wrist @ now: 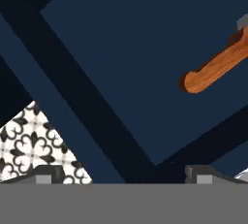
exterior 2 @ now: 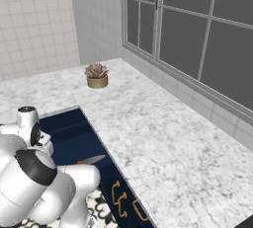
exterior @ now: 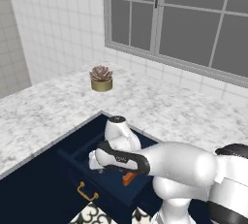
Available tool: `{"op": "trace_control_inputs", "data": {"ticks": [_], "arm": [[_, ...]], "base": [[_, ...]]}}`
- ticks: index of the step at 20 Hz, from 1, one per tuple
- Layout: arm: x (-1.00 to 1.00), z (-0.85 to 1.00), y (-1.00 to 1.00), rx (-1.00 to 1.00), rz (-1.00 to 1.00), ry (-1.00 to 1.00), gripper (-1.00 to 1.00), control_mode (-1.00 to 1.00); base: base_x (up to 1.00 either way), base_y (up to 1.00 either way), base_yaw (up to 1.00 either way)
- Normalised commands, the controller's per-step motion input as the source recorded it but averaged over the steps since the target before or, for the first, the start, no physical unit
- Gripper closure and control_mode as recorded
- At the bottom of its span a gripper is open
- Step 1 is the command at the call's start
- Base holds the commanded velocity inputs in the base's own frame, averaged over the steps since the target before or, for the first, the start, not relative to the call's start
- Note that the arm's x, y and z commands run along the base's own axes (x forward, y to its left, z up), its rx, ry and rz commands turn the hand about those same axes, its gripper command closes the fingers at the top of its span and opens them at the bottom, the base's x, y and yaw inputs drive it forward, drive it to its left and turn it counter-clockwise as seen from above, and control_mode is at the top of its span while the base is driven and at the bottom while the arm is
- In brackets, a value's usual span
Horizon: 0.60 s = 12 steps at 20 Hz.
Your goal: Pick up the knife from the drawer and place it on the cutting board. Then place the meat from the plate to the cutting board.
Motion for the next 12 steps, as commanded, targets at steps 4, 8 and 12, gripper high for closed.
{"op": "trace_control_inputs", "data": {"ticks": [4, 8, 12], "arm": [[0.10, 0.00, -0.59, 0.00, -0.36, 0.08, -1.00, -1.00], [0.08, 0.00, -0.41, -0.02, -0.36, 0.09, -1.00, -1.00], [0.27, 0.00, -0.23, -0.05, -0.28, 0.06, -1.00, -1.00]], "base": [[0.00, 0.00, 0.00], [0.00, 0.00, 0.00], [0.00, 0.00, 0.00]]}}
